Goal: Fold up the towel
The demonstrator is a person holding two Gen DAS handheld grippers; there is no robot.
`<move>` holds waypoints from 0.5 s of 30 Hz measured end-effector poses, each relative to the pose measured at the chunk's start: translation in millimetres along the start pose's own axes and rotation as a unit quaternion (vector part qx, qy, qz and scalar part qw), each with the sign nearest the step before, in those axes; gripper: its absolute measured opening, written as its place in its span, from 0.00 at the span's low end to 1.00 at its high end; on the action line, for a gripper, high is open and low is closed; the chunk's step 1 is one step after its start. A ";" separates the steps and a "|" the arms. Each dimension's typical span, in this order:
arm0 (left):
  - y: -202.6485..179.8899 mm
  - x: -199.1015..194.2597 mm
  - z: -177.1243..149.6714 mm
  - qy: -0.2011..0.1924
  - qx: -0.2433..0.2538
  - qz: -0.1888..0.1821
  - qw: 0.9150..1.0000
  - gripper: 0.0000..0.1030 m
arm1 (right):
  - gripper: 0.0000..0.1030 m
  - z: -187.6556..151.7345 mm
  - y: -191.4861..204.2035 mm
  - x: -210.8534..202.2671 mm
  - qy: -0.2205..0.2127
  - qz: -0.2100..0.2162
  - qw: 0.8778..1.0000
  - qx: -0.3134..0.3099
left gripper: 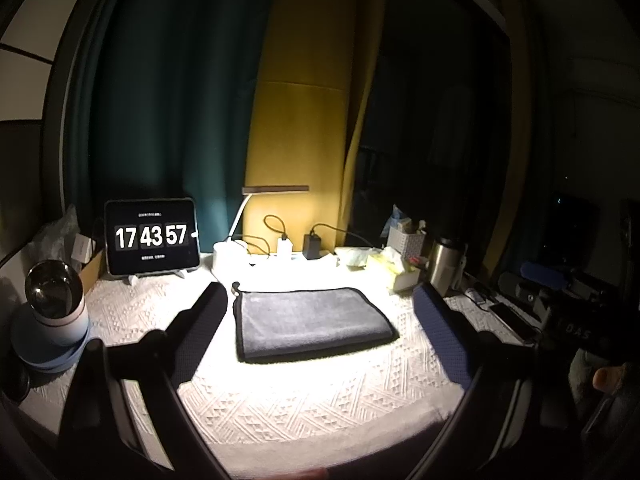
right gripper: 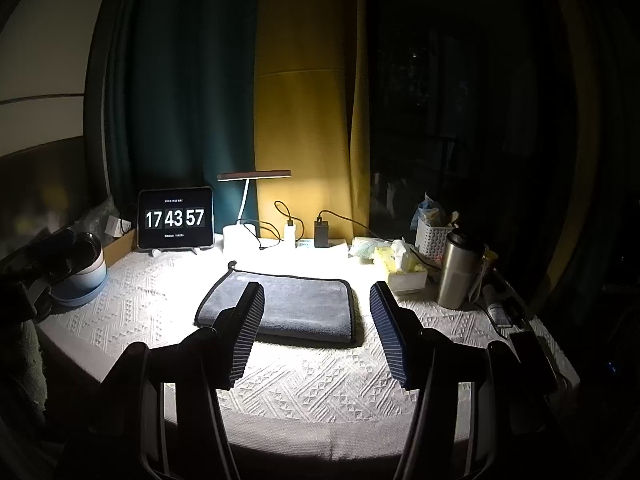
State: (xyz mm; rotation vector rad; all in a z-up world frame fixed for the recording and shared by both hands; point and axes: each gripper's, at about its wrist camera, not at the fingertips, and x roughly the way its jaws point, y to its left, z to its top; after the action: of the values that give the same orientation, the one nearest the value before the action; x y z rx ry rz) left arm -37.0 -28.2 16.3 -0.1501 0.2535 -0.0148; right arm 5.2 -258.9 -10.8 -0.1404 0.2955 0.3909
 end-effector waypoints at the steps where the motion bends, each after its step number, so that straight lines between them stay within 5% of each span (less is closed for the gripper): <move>1: -0.2 -0.1 -0.1 0.000 0.001 0.000 1.000 0.92 | 0.56 0.1 -0.3 0.1 0.000 0.000 1.000 0.000; 15: -0.7 0.3 -0.4 0.001 0.001 -0.002 1.000 0.92 | 0.56 -1.1 -0.8 -0.3 0.001 -0.003 1.000 0.002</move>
State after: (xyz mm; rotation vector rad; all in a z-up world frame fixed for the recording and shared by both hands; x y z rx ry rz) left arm -36.8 -29.0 16.0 -0.1481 0.2548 -0.0190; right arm 5.0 -259.9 -11.7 -0.1369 0.2971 0.3848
